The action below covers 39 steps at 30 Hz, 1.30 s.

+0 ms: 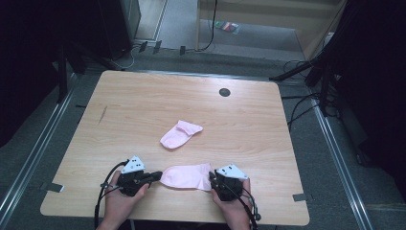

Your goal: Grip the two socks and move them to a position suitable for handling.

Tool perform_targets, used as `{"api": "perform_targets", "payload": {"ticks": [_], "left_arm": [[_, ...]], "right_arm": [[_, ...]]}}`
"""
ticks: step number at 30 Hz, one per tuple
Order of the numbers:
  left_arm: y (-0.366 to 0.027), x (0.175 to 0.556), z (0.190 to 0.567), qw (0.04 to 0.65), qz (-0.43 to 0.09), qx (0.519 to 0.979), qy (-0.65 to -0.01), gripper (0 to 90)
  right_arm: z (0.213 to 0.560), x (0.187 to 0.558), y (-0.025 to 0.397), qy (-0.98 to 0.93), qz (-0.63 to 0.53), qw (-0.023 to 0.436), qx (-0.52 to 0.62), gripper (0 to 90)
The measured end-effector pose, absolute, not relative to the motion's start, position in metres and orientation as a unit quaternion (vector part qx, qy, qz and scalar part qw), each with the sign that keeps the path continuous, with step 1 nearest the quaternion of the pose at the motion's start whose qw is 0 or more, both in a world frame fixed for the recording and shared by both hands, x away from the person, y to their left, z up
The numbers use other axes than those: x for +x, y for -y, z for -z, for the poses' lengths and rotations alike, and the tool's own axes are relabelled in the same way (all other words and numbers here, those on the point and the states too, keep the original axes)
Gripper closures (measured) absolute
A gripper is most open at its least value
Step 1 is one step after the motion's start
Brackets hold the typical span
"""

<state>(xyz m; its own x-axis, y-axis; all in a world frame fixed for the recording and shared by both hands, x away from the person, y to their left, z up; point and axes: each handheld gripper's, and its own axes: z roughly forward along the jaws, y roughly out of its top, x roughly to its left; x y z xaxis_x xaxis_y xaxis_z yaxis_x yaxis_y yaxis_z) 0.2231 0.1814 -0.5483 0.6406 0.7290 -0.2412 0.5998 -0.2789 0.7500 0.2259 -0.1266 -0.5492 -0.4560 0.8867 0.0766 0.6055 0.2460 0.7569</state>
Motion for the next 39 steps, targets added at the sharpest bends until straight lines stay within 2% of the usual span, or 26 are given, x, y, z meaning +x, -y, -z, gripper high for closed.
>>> {"api": "perform_targets", "payload": {"ticks": [4, 17, 19, 21, 24, 32, 39], "left_arm": [[-0.183, 0.223, 0.549, 0.428, -0.072, 0.799, -0.417, 90.0], [-0.186, 0.221, 0.549, 0.44, -0.061, 0.794, -0.415, 90.0], [-0.187, 0.22, 0.55, 0.448, -0.062, 0.789, -0.416, 87.7], [-0.187, 0.219, 0.549, 0.456, -0.064, 0.784, -0.416, 76.8], [-0.187, 0.219, 0.548, 0.464, -0.067, 0.78, -0.415, 70.0], [-0.188, 0.22, 0.545, 0.474, -0.076, 0.769, -0.423, 60.6], [-0.193, 0.226, 0.542, 0.484, -0.081, 0.755, -0.435, 59.3]], "right_arm": [[0.549, 0.226, 0.128, -0.769, -0.377, 0.182, 0.482, 85.4], [0.545, 0.229, 0.14, -0.76, -0.4, 0.15, 0.49, 85.6], [0.544, 0.229, 0.142, -0.756, -0.41, 0.143, 0.49, 80.2], [0.543, 0.23, 0.144, -0.75, -0.42, 0.138, 0.492, 67.9], [0.54, 0.231, 0.147, -0.741, -0.433, 0.137, 0.495, 61.0], [0.532, 0.232, 0.145, -0.738, -0.455, 0.14, 0.479, 57.6], [0.523, 0.238, 0.138, -0.74, -0.462, 0.145, 0.467, 55.8]]}}
